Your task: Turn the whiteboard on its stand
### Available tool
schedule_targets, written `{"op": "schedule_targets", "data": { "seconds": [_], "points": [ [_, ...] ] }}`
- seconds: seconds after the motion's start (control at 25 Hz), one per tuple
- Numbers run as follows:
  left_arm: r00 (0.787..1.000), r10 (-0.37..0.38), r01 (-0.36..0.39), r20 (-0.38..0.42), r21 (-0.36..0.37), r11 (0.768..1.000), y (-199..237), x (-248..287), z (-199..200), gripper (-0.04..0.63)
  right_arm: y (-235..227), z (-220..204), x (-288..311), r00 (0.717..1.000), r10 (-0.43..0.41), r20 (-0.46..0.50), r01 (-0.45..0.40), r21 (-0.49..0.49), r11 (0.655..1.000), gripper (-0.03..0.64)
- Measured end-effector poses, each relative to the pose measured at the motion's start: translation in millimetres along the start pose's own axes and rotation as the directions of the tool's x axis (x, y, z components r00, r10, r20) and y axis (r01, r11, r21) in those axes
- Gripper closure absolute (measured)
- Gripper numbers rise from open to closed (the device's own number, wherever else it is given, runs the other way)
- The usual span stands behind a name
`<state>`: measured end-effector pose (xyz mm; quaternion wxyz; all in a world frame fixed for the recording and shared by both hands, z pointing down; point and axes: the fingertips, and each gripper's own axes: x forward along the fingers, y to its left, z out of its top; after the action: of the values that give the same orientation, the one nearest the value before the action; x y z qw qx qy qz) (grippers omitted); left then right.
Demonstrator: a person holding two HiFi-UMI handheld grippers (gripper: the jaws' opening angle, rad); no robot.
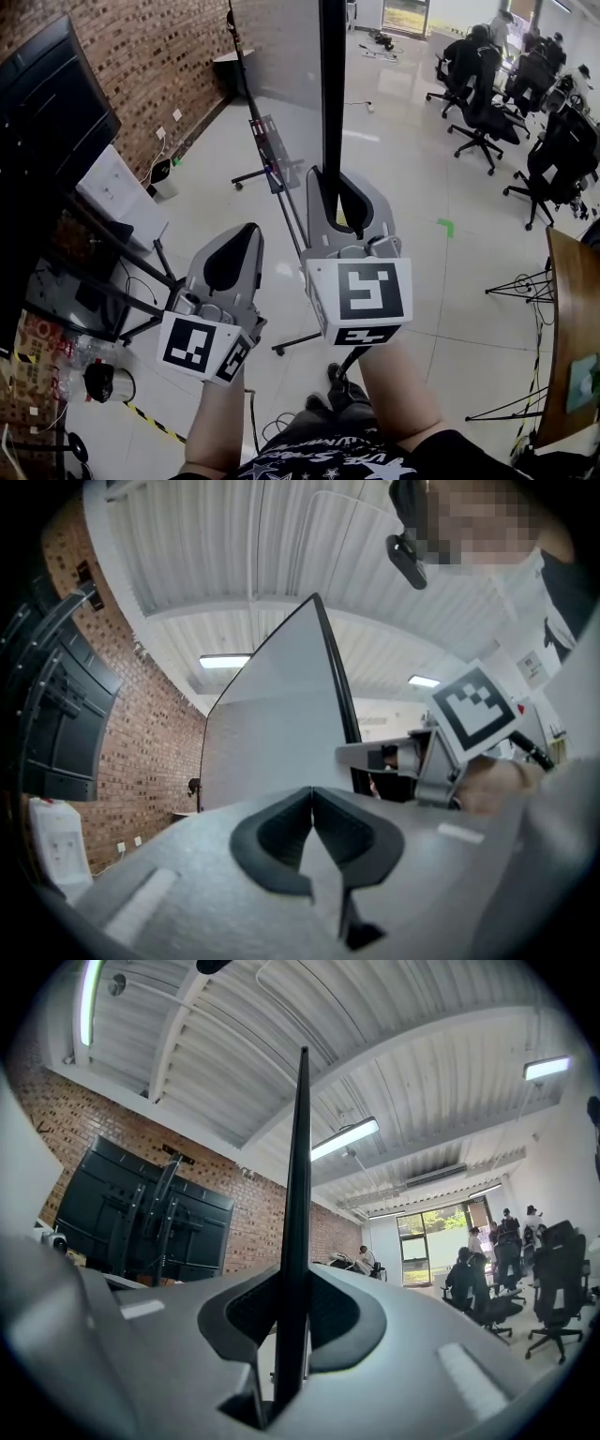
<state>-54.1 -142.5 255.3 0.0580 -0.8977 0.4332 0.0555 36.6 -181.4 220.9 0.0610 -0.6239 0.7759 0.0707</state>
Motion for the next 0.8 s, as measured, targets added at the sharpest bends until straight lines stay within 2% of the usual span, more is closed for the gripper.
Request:
{"op": "schedule_targets", "data": {
  "seconds": [0.8],
  "points": [
    [1.000, 0.002, -0.002, -0.005, -0.003, 1.000, -72.0, -34.5, 8.0, 0.591, 9.4, 27.6, -104.0, 1.000, 0.012, 0.020, -0.012, -0.001, 1.000, 0.549]
  ]
}}
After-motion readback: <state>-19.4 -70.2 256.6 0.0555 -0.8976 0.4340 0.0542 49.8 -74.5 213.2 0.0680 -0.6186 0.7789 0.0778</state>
